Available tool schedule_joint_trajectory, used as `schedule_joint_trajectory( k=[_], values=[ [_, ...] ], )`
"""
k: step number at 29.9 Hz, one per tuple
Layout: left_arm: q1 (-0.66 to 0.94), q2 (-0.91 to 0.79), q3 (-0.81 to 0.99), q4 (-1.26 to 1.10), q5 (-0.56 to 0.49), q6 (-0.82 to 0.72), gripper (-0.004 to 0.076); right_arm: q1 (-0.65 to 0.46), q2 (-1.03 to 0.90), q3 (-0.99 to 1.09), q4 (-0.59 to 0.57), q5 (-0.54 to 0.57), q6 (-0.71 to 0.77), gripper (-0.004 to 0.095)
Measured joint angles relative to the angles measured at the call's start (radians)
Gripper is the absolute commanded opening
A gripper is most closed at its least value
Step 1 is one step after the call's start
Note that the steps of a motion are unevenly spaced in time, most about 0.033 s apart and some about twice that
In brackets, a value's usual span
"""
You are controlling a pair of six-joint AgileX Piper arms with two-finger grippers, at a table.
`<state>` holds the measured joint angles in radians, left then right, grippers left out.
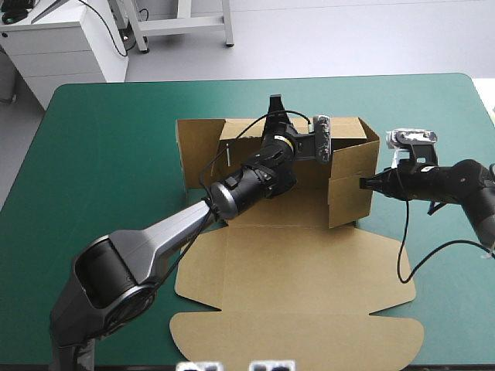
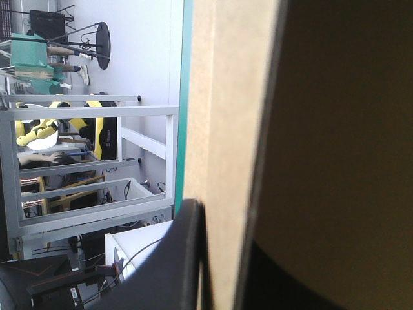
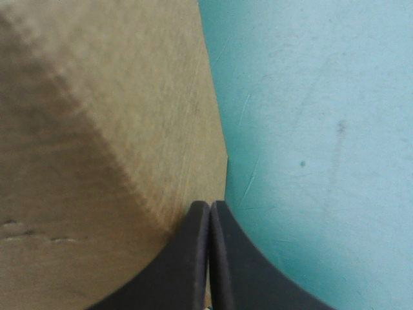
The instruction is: Fold the box
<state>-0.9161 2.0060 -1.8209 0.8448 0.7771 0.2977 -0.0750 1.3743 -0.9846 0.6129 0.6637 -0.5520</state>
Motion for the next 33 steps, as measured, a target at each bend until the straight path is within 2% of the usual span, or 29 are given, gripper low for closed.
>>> schedule_joint_trajectory(
  k=[10, 16, 18, 23, 26, 28, 33],
  values=[
    [-0.003, -0.030, 0.011, 0.013, 0.003, -0.057, -0.0008, 0.000, 0.000, 0.009, 0.034, -0.019, -0.027, -0.0014],
    [-0.003, -0.040, 0.018, 0.004, 0.028, -0.059, -0.0008, 0.000, -0.015, 0.009, 0.036, 0.007, -0.053, 0.0000],
    [-0.003, -0.040, 0.020, 0.005, 0.028, -0.060, -0.0008, 0.000, -0.030, 0.009, 0.018, 0.016, -0.056, 0.0058],
    [-0.003, -0.041, 0.020, 0.005, 0.027, -0.061, -0.0008, 0.000, -0.081, 0.009, -0.050, 0.029, -0.056, 0.0354],
    [-0.003, -0.041, 0.020, 0.005, 0.027, -0.062, -0.0008, 0.000, -0.111, 0.009, -0.090, 0.039, -0.063, 0.0462],
    [-0.003, -0.041, 0.020, 0.005, 0.027, -0.062, -0.0008, 0.000, -0.118, 0.009, -0.100, 0.041, -0.103, 0.0491],
    [-0.003, -0.041, 0.020, 0.005, 0.027, -0.062, -0.0008, 0.000, -0.110, 0.009, -0.104, 0.020, -0.248, 0.0493]
  ],
)
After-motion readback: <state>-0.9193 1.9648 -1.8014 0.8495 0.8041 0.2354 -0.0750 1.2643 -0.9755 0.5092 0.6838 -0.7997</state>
